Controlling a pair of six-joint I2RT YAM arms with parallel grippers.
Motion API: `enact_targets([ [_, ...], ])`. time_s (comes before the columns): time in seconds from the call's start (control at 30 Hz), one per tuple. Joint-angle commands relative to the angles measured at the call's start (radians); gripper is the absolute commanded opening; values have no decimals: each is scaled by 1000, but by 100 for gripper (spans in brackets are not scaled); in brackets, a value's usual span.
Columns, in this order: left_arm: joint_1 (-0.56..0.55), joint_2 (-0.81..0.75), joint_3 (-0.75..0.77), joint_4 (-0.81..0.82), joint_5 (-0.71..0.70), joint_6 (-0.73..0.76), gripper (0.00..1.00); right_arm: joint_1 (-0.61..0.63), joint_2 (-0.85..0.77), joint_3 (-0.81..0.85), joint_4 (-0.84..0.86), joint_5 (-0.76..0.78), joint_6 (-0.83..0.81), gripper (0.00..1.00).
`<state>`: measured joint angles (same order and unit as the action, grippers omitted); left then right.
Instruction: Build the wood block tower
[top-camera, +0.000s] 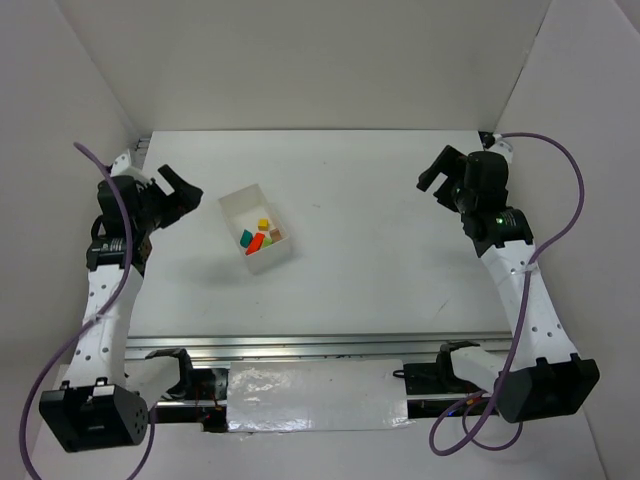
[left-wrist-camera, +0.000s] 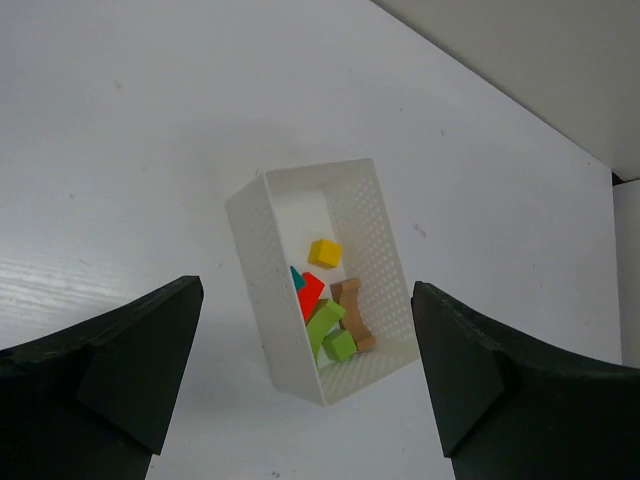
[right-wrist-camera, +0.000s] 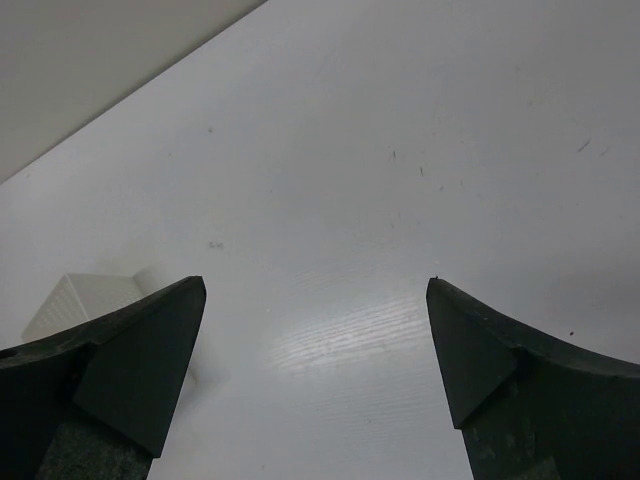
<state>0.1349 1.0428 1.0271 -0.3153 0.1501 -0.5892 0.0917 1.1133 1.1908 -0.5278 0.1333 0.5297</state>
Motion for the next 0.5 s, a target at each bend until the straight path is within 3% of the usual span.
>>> enact_targets([
  [0.0,3,-44,-84,2,-64,-67,99,14,-23,9,5,35,-4,100],
  [0.3,-87,151,-105,99,-43,-86,99,16,86,26,-64,-76,6,100],
  [0.47,-176,273,-67,84,-145,-101,99,57,128,-10,-89,15,33,100],
])
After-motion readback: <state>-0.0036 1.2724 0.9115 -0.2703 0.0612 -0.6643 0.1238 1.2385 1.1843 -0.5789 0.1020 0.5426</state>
